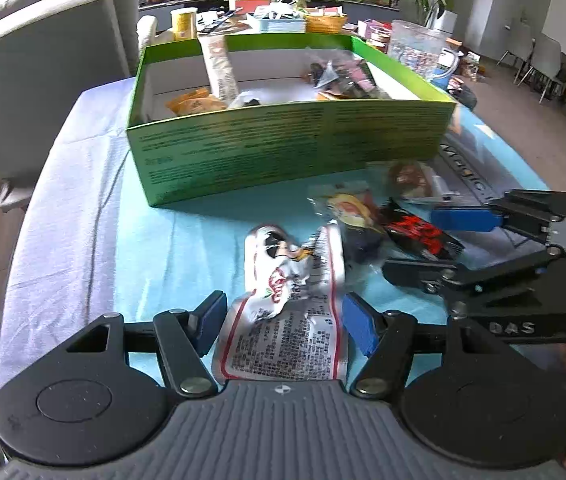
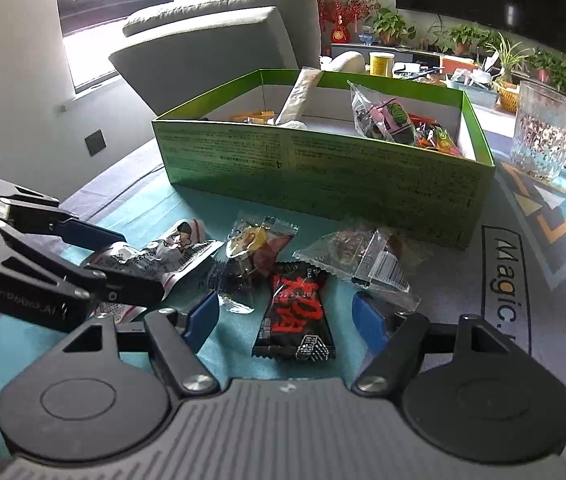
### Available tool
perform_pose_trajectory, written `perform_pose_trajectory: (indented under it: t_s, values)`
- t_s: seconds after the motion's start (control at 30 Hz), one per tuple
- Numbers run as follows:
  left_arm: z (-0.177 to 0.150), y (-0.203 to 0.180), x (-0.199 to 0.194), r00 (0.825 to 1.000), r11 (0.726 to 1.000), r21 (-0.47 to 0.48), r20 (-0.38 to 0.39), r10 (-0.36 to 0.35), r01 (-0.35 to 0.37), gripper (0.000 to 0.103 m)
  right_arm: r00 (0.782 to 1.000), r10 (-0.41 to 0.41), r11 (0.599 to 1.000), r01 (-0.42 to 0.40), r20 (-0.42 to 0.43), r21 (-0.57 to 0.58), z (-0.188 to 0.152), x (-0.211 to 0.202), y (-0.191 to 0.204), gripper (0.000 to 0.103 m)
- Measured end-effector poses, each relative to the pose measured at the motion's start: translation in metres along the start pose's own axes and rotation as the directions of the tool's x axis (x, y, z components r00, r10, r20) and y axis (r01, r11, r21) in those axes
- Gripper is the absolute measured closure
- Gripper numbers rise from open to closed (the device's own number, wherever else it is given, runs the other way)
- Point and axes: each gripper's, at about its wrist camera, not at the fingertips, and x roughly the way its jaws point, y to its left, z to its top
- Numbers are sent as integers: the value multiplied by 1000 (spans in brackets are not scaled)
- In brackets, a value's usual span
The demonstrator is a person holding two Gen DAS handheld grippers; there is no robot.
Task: Organize snacks
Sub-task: 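Grasp the red-and-black packet with the right while the left grasps the white wrapper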
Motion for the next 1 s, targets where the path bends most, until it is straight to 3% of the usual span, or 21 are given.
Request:
perform_pose_trajectory:
  t_s: [0.43, 0.57, 0.67, 0.73, 0.9, 1.0]
  values:
    - [3, -7, 6, 998, 997, -53, -18, 63, -64, 33, 1000, 2, 1000, -2, 4, 8, 0, -1, -2, 63]
    - [7, -9, 11, 995, 993, -68, -15, 97, -97, 33, 999, -34, 999, 34, 13, 2, -2, -1, -1, 63]
    - [6, -9, 12, 996, 994, -65, -1, 92, -92, 35, 1000, -24, 1000, 23, 15, 12, -2, -2, -5, 62]
    - [4, -9, 10, 996, 995, -59, 14, 85, -84, 42, 1000, -21, 1000, 21, 16, 13, -2, -2, -5, 62]
    - [-1, -2, 2, 999, 994, -103, 35, 35, -31, 43, 1000, -20, 1000, 20, 20, -5, -1, 0, 0, 63]
    - [-2, 1, -7, 996, 992, -112, 70, 59, -51, 43, 1000, -23, 999, 24, 19, -28, -1, -1, 2, 67]
